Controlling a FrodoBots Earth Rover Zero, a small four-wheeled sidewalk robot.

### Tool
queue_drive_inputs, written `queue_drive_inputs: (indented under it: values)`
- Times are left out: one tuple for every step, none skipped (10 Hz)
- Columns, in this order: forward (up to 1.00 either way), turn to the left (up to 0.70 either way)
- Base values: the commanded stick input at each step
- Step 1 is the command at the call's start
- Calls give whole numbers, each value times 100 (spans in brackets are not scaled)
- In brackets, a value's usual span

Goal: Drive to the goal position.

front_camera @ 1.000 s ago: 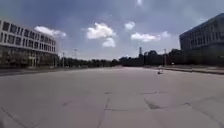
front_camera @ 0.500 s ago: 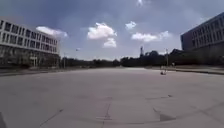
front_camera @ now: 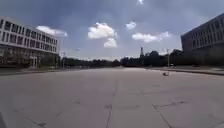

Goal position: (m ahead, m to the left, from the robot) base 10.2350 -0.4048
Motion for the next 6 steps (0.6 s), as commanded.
queue_drive_inputs:
  values:
    - [70,0]
    - [70,0]
    - [70,0]
    - [70,0]
    - [70,0]
    - [70,0]
